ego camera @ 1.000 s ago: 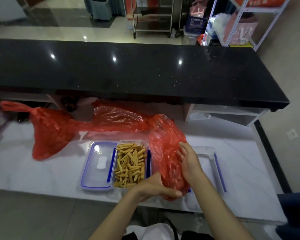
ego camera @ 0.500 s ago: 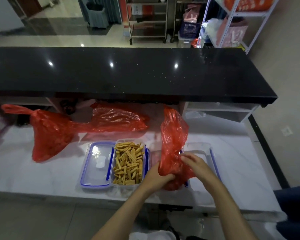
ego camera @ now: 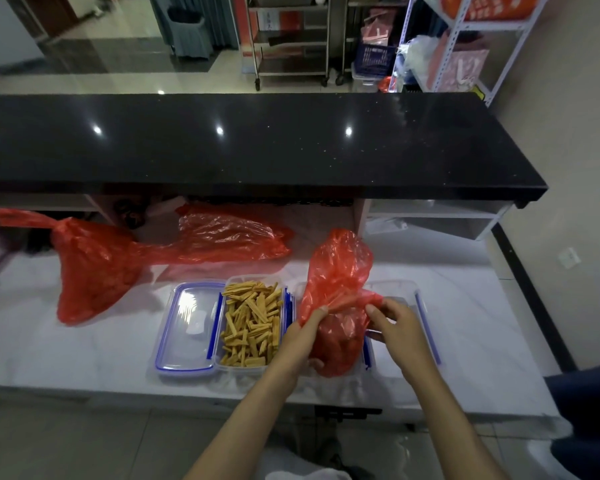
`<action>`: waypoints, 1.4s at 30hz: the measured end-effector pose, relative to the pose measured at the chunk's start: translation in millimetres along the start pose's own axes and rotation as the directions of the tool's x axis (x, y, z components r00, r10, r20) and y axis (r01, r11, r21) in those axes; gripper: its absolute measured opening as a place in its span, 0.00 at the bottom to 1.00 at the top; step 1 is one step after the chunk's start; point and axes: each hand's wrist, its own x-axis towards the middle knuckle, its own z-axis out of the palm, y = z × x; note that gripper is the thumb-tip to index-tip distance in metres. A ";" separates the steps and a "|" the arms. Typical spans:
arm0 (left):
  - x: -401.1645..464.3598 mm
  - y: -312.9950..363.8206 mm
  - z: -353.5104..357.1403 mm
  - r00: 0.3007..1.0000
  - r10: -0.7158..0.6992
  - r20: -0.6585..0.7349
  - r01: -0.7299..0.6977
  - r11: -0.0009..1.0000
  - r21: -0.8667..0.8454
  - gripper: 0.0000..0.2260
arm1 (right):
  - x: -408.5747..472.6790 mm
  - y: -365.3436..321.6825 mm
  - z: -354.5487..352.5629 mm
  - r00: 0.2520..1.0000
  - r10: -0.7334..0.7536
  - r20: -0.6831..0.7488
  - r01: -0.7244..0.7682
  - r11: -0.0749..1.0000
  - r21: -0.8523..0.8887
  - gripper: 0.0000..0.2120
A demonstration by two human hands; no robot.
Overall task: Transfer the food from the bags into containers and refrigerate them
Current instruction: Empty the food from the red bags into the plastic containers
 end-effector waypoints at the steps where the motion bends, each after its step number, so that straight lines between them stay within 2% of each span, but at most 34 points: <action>1: -1.3 2.7 -2.9 0.999 -0.022 0.023 0.022 1.000 0.010 0.23 | -0.6 -3.4 1.4 1.000 0.006 -0.011 -0.006 1.000 0.027 0.07; 5: -7.3 9.3 -19.0 0.990 -0.079 0.117 0.069 0.994 0.091 0.30 | -6.4 -6.8 4.4 0.999 0.046 -0.025 -0.043 0.993 0.107 0.08; 8: -12.3 9.4 -36.0 0.958 -0.107 0.264 0.070 0.987 0.147 0.33 | -5.8 -2.5 7.2 0.994 0.095 -0.055 -0.085 0.984 0.154 0.08; 11: -15.6 1.2 -48.7 0.909 -0.165 0.384 0.102 0.979 0.178 0.29 | -0.8 -0.8 10.5 0.982 0.167 -0.083 -0.146 0.965 0.218 0.09; 14: -9.3 -15.0 -51.0 0.956 -0.128 0.264 0.099 0.988 0.122 0.16 | 2.7 -2.2 13.5 0.978 0.190 -0.090 -0.161 0.951 0.263 0.09; 17: -3.6 -19.0 -52.7 0.999 0.010 0.046 -0.019 0.982 0.188 0.08 | 4.7 -4.7 15.7 0.981 0.162 -0.111 -0.124 0.949 0.291 0.08; 20: -0.3 -12.6 -59.6 0.976 0.203 -0.082 -0.158 0.913 0.377 0.12 | 7.4 -8.8 15.2 0.983 0.081 -0.167 -0.034 0.963 0.267 0.09; 26: -1.2 -7.1 -62.7 0.900 0.426 -0.097 -0.279 0.730 0.624 0.19 | 5.1 -13.7 12.8 0.980 0.010 -0.199 0.032 0.978 0.208 0.07; 32: -6.7 10.8 -58.6 0.834 0.548 0.064 -0.472 0.650 0.595 0.22 | 3.2 -27.9 6.7 0.979 -0.067 -0.193 0.106 0.975 0.197 0.10; 38: -28.8 39.1 -46.0 0.813 0.571 0.115 -0.573 0.750 0.329 0.21 | -2.6 -49.0 2.7 0.946 -0.176 -0.272 0.236 0.949 0.207 0.09; 42: -33.0 52.1 -48.1 0.813 0.533 0.233 -0.582 0.731 0.356 0.22 | -1.3 -52.3 4.6 0.964 -0.175 -0.200 0.217 0.954 0.209 0.08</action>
